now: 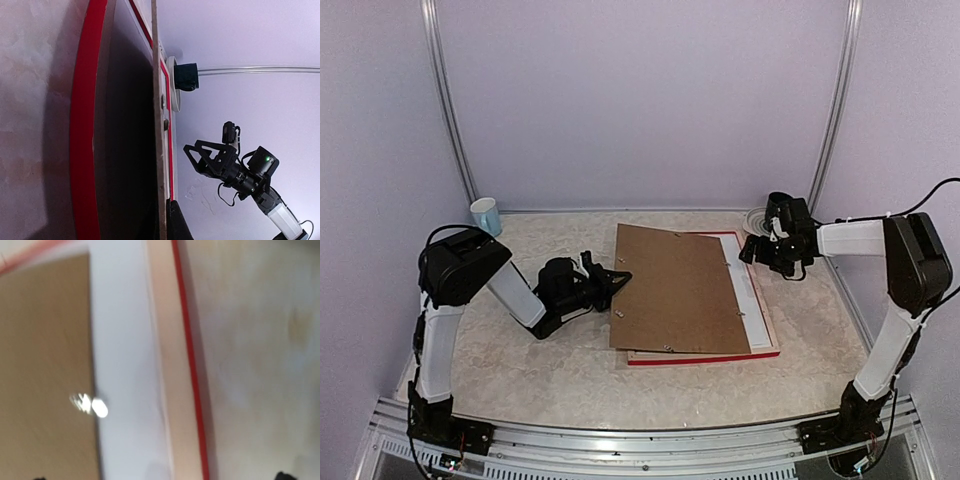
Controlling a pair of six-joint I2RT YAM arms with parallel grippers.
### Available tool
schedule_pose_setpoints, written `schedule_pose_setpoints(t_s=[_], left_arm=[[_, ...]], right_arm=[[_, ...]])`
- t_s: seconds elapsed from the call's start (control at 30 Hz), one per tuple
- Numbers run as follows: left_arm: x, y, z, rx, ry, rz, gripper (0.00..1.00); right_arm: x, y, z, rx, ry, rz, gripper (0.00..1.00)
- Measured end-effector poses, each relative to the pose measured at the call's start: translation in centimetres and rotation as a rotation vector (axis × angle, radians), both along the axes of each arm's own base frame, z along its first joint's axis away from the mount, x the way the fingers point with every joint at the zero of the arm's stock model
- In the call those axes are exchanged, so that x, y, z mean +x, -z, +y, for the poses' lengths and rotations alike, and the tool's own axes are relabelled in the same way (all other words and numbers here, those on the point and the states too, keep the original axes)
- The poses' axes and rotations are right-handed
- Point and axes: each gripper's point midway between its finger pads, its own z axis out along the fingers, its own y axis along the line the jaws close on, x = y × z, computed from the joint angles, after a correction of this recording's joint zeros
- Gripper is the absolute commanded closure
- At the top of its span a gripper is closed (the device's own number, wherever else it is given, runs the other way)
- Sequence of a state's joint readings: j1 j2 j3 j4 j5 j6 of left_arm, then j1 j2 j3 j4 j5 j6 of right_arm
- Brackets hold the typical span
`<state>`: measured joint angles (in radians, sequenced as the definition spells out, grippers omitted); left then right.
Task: Put the photo into the frame
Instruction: Adjust the frame body at the center of the board, then adjust the fastener on the backboard.
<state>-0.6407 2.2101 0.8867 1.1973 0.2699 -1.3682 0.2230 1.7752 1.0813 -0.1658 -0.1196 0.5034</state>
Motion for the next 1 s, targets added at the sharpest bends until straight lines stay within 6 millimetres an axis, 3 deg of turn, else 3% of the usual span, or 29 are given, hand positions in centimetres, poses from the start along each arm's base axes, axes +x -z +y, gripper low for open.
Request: schedule_pose_setpoints(t_s=[0.1, 0.2, 0.43, 0.67, 0.9, 1.0], left_arm=[[0.0, 0.4, 0.1, 0.004, -0.002, 0.005, 1.00], [0.1, 0.6, 0.1, 0.007, -0.003, 0.008, 0.97], [0.6, 1.0, -0.1, 0.022, -0.001, -0.008, 0.90], [0.7, 2.5, 0.0, 0.061, 0.000, -0.002, 0.81], [0.8, 2.1, -0.1, 0.038, 0.008, -0.032, 0.63], [0.8, 1.8, -0.1, 0.028, 0.013, -0.048, 0.61]], right_arm=[[2.0, -1.8, 0.1, -0.043, 0.012, -0.054, 0.01], [3.2, -2.1, 0.0, -0.082, 0.027, -0.074, 0.01], [5.6, 1.2, -0.8, -0.203, 0.055, -0.019, 0.01], [6.2, 3.9, -0.2, -0.295, 0.031, 0.023, 0.01], [7.3, 2.6, 0.7, -0.348, 0.019, -0.019, 0.01], [7.9, 2.0, 1.0, -0.371, 0.017, -0.041, 0.01]])
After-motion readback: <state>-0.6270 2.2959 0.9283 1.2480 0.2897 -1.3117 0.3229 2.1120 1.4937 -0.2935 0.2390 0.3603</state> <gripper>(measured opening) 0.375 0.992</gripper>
